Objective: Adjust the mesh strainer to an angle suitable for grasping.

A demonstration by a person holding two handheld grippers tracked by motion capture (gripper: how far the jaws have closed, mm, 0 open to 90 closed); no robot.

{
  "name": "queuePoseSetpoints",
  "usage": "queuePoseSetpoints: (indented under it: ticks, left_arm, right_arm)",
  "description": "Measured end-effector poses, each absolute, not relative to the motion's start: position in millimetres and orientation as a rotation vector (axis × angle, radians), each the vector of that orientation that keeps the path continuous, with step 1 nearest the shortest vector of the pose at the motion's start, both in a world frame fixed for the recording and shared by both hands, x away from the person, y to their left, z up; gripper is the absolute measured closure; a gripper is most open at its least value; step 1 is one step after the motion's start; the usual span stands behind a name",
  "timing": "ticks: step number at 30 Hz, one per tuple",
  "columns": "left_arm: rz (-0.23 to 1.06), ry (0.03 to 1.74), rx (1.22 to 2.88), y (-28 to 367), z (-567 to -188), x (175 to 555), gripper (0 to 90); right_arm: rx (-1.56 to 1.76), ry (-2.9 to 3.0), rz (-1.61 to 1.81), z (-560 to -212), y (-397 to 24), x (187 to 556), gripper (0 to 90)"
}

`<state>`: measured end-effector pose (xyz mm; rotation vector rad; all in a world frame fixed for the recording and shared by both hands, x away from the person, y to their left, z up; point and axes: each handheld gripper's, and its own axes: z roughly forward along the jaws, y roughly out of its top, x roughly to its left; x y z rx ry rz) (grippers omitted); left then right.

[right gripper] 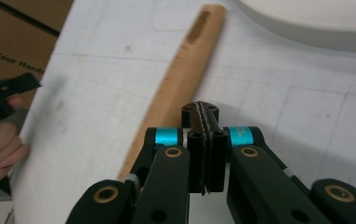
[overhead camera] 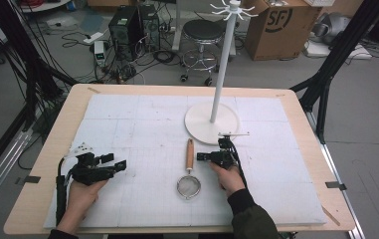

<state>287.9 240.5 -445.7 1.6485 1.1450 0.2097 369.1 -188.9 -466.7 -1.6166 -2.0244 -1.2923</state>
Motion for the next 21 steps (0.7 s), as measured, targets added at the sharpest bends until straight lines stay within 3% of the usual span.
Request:
queuePoseSetpoints:
  ticks: [8,21]
  left_arm:
    - [0.206,1.147,1.645,240.5,-445.9,288.1,25.3]
    - [0.210,1.142,1.649,242.0,-445.5,287.2,25.3]
  right_arm:
    - [-1.623,-1.941,-1.319,-470.8,-177.4,385.1,90.0]
    - [-1.420,-2.112,-1.181,-464.2,-110.2,388.0,90.0]
